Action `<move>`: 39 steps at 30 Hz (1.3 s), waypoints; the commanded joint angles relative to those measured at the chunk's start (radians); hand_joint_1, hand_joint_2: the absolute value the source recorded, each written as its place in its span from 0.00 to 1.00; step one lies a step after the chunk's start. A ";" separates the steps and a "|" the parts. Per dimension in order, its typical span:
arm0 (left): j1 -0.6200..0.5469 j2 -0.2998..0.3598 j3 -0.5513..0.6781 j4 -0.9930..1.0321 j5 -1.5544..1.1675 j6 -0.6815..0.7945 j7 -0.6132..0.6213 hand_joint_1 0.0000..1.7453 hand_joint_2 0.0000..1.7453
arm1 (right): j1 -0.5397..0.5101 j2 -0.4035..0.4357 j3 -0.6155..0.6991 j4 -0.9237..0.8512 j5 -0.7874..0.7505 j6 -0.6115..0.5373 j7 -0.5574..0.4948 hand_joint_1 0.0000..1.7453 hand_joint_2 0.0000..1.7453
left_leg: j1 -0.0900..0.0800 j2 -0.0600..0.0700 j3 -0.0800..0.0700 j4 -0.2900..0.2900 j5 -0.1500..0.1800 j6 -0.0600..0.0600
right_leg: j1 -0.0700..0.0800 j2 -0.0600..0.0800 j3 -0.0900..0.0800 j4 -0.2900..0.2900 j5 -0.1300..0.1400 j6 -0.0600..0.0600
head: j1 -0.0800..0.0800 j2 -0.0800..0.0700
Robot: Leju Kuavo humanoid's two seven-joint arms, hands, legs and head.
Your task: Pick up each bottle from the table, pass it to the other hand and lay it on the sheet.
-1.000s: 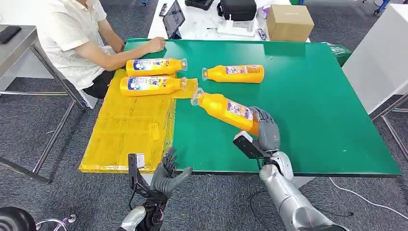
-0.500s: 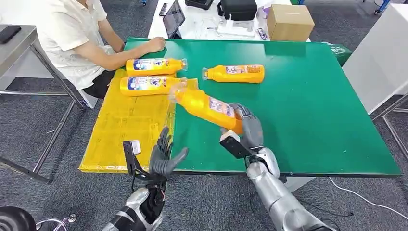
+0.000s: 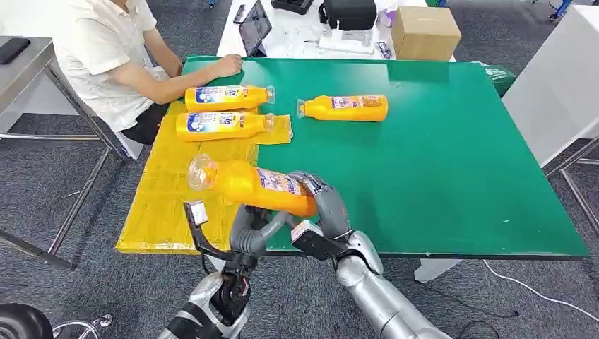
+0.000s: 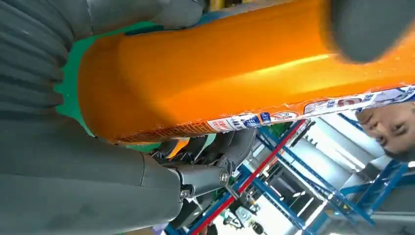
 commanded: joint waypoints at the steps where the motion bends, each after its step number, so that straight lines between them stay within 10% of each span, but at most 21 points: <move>1: -0.005 0.021 -0.019 -0.025 0.010 -0.010 -0.005 0.00 1.00 | -0.049 -0.011 0.088 0.030 -0.019 0.024 0.001 0.91 1.00 | 0.000 0.003 0.005 0.000 -0.002 0.002 | 0.001 0.001 0.004 -0.001 -0.001 -0.003 | 0.000 0.000; 39: -0.075 -0.008 0.025 0.009 -0.244 0.249 -0.250 0.00 1.00 | -0.021 0.031 0.245 0.024 -0.044 0.064 0.001 0.91 1.00 | 0.000 0.000 0.002 0.000 -0.001 0.001 | 0.001 -0.001 0.002 -0.001 -0.001 -0.002 | 0.000 0.000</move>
